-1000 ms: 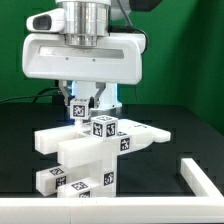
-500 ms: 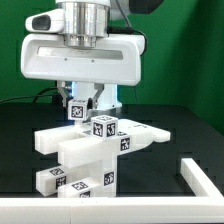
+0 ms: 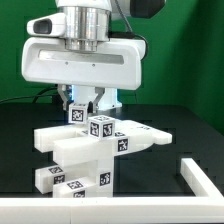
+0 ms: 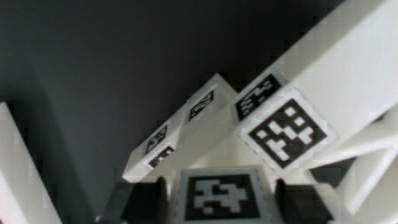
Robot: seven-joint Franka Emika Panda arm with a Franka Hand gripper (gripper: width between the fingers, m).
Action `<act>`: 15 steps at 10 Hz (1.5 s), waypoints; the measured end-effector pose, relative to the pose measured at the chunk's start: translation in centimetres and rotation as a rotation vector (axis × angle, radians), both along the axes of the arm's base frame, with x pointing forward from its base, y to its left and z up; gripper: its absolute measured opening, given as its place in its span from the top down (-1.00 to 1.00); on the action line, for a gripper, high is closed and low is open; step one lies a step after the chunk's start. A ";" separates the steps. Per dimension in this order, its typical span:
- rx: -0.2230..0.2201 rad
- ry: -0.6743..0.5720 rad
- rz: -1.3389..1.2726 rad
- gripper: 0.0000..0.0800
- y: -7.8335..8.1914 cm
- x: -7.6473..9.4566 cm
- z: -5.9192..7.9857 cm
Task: Assemble chair
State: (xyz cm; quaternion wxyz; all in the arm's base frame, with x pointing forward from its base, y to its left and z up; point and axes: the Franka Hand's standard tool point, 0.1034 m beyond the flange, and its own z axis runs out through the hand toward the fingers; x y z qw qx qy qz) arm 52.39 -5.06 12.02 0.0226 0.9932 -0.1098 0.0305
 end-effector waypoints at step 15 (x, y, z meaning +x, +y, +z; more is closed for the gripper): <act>0.069 -0.020 -0.171 -0.62 -1.0 0.2 0.1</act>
Offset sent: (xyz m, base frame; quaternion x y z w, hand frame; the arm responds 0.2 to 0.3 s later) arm 0.0000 0.0000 0.0000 0.0000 0.0000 0.0000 1.0000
